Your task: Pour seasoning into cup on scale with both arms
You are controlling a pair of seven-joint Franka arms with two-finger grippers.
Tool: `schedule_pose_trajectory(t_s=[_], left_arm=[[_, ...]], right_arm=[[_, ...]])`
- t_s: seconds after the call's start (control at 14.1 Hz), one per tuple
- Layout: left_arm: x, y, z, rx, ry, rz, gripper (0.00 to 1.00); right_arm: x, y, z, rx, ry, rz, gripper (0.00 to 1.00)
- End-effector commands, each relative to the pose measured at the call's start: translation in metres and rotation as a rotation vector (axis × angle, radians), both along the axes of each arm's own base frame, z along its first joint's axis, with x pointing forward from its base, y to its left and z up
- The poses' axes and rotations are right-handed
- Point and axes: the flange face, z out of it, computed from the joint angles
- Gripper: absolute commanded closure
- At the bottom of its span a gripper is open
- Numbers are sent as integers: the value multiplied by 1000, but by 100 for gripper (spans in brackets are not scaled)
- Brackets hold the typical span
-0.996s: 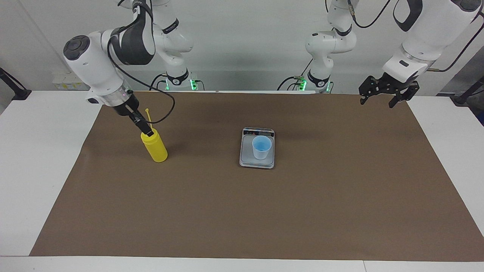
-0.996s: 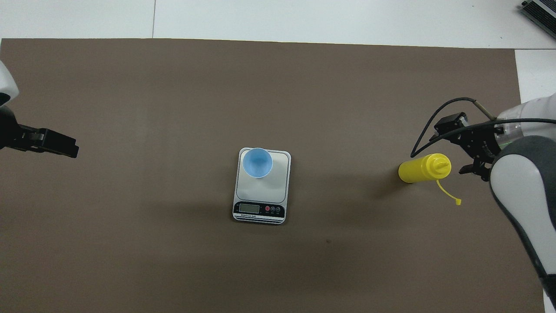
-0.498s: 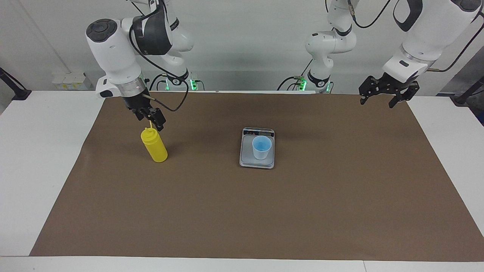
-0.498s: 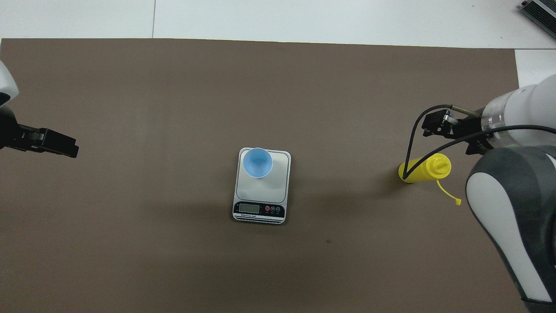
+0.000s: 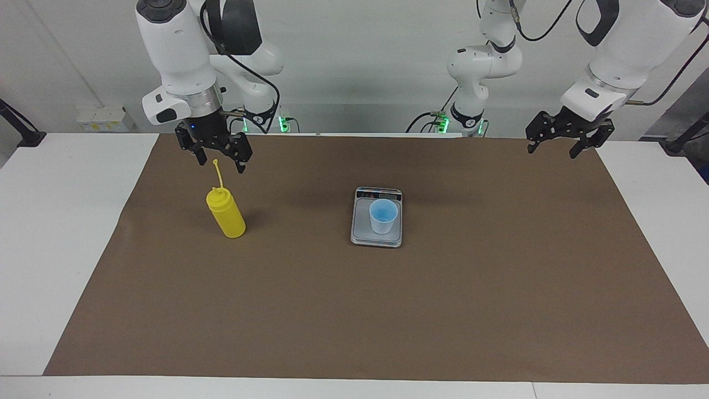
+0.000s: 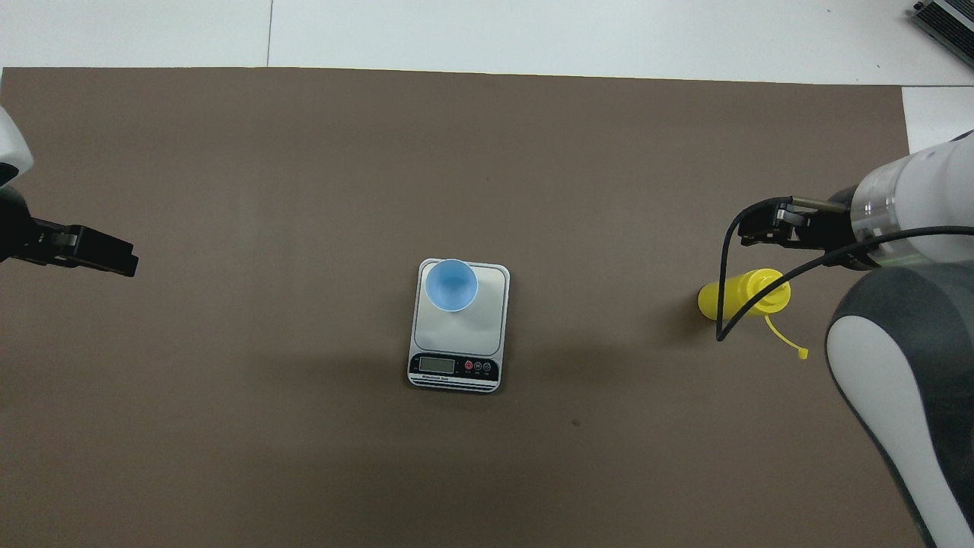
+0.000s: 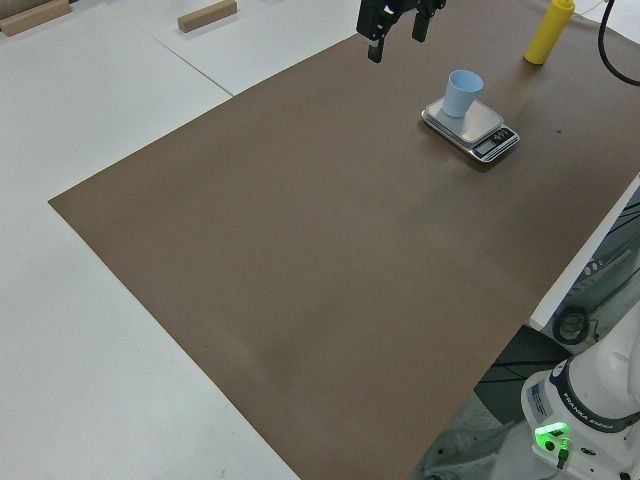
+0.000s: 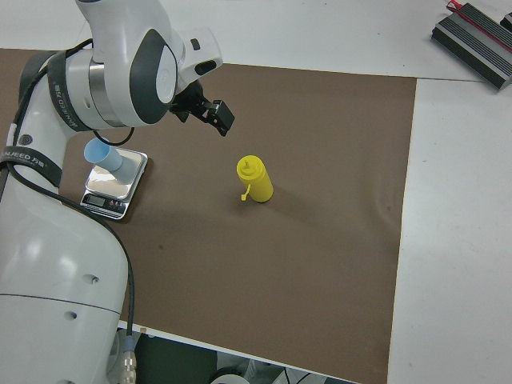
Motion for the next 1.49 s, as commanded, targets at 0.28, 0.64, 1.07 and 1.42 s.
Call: schedule_pose_trajectory(t_s=[0.28,0.64,1.07,1.42], left_arm=[[-7,3,1,-9,6,9,0],[-7,3,1,-9,6,9,0],[-7,3,1,-9,6,9,0],[-7,3,1,-9,6,9,0]], right_arm=[[-6,1,3,-24,9,34,0],[-1,-5,5,-13,-11,54,0],[-4,-22,12,-12,-10,43,0],[-6,-26,12,-3,3,34,0]])
